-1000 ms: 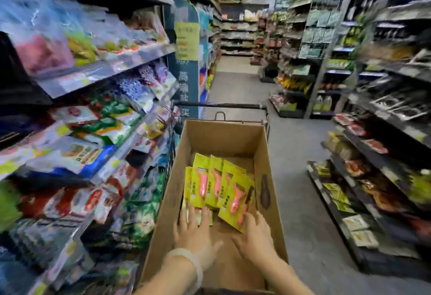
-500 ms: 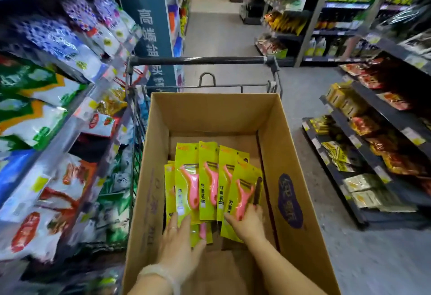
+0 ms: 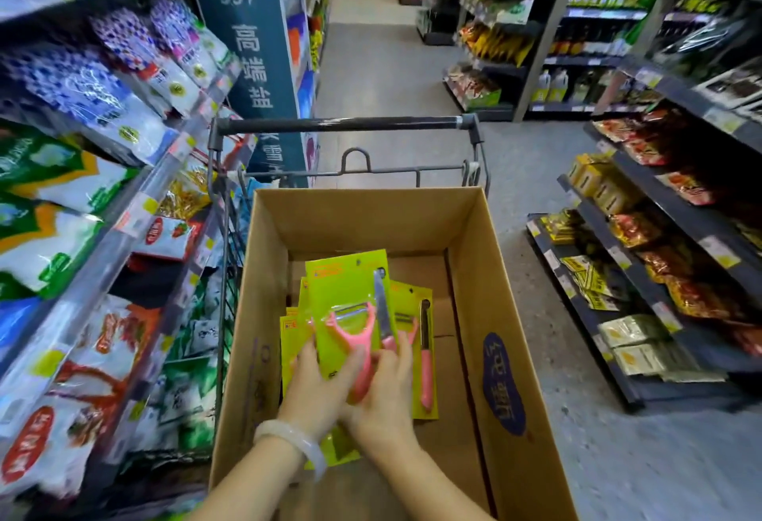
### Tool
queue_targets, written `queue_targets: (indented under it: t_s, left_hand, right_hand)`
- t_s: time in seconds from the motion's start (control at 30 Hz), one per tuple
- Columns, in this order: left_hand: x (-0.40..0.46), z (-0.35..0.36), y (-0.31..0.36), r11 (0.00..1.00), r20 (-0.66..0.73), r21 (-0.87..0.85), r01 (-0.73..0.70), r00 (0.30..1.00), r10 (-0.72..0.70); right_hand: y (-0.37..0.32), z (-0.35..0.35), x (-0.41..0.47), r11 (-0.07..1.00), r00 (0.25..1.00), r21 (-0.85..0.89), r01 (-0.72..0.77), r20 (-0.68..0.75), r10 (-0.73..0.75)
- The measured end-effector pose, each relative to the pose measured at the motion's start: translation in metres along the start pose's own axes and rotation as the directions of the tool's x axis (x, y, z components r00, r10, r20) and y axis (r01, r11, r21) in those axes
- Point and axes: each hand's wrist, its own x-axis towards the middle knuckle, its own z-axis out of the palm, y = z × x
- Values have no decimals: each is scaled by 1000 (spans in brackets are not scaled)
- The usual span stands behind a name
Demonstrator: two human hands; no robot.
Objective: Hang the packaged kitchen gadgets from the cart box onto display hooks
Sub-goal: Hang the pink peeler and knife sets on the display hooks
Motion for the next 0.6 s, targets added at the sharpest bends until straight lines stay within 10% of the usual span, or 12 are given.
queue_targets:
  t_s: [0.3, 0.47, 0.6]
  left_hand:
    - [11, -9, 13, 991, -297, -134, -23, 955, -18]
    - [9, -17, -11, 989, -319, -149, 20, 945, -67]
    - [1, -20, -29, 992, -274, -126, -10, 961, -25]
  right_hand:
    - [4, -25, 5, 860, 893, 262, 437, -12, -450]
    - [47, -22, 29, 948, 988, 317, -23, -135, 69]
    - [93, -17, 62, 843, 844, 78, -533, 116, 523]
